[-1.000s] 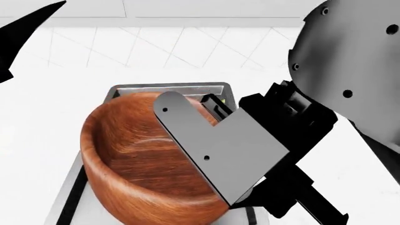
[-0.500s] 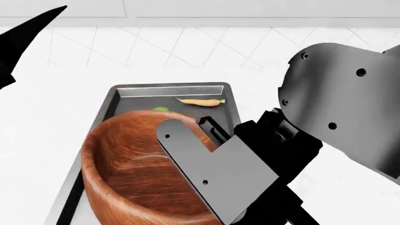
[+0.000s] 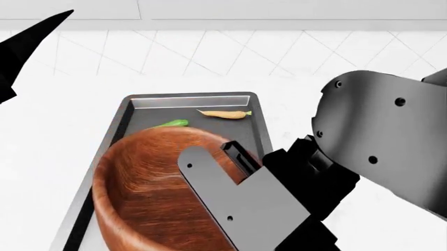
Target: Place the two vegetables and bowl onto the tray for setting up a vegetable dip station.
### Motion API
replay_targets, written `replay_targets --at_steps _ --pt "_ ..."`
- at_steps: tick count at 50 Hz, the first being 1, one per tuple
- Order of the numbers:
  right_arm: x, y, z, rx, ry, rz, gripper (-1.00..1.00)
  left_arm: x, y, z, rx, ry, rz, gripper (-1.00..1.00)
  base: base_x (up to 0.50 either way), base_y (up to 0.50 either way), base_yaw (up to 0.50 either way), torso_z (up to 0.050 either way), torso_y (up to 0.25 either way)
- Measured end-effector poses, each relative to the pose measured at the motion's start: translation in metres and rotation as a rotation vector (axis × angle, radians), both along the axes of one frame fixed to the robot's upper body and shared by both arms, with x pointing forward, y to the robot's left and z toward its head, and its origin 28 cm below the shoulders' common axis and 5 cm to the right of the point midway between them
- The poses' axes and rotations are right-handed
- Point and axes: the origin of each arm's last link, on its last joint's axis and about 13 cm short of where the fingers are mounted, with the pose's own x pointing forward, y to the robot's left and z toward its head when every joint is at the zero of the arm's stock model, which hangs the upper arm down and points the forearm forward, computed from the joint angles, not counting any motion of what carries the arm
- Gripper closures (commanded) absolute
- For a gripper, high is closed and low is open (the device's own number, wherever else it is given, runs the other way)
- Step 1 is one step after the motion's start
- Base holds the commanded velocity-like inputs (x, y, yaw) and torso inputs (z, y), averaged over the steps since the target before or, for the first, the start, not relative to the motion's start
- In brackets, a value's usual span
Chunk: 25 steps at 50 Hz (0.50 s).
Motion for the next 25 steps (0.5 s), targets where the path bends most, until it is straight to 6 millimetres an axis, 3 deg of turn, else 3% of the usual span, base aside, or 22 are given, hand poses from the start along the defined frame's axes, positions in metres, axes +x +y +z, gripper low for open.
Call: replay_targets --at_steps 4,5,16,25 --pt "0.0 0.0 -0.001 0.004 0.003 -0.002 1.0 0.0 0.0 0.0 -0.001 0.0 0.0 -1.0 0.0 0.0 0.0 0.0 0.0" --pt "0.0 0.0 -0.001 0.005 0.004 -0.002 -1.0 0.0 0.0 0.0 -0.001 0.0 0.0 -1.0 0.0 0.0 0.0 0.0 0.0" --pt "0.005 0.001 -0.004 0.011 -0.021 -0.022 -1.0 0.002 0.001 -0.001 -0.005 -0.001 -0.001 -1.0 0.0 0.0 0.0 0.0 0.0" --pt "0.005 0.0 0.006 0.023 -0.051 -0.044 -1.0 0.003 0.001 -0.002 -0.008 -0.002 -0.003 -1.0 0.0 0.0 0.0 0.0 0.0"
